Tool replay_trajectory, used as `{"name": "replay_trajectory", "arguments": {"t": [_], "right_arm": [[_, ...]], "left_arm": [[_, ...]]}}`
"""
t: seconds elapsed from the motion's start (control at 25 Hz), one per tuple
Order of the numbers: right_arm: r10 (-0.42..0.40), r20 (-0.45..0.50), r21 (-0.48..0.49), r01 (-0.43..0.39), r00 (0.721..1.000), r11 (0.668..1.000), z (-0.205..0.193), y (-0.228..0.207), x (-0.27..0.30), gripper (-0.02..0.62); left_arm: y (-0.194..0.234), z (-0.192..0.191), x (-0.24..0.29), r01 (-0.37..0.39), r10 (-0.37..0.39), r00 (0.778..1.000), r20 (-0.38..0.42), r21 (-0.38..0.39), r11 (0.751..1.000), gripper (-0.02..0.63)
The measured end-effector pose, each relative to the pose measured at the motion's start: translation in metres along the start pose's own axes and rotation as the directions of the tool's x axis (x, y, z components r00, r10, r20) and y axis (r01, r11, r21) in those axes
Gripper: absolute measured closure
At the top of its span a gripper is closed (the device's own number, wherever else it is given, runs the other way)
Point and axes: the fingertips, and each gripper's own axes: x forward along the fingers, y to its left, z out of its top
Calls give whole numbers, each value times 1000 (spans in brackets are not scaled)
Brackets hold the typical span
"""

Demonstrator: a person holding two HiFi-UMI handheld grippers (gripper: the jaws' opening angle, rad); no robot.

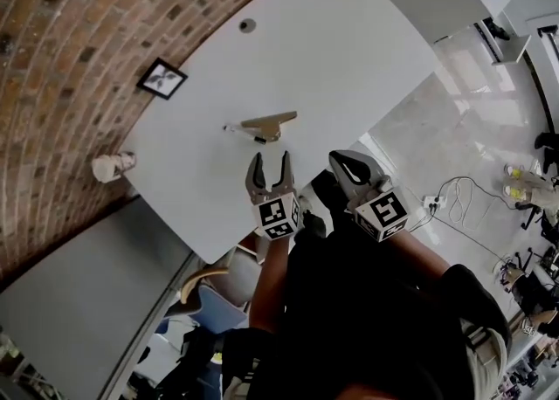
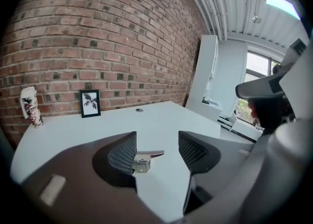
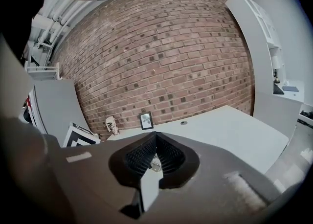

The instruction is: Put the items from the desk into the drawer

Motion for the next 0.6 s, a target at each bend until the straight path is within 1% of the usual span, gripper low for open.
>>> {"name": "replay_trajectory", "arguments": {"t": [0.28,0.44,0.6], "right_arm": [[8,-63,36,-5,998,999,-15,-28,22,592],[10,-86,50,-5,996,999,-21,-41,32,592],[16,-104,65,-9,994,998,-26,-53,38,592]], "left_arm": [[18,-40,56,-39,40,992,-120,14,999,310],[29,-67,81,-55,57,977,-204,18,998,282],[40,-82,99,-86,91,962,-256,31,996,279]]}}
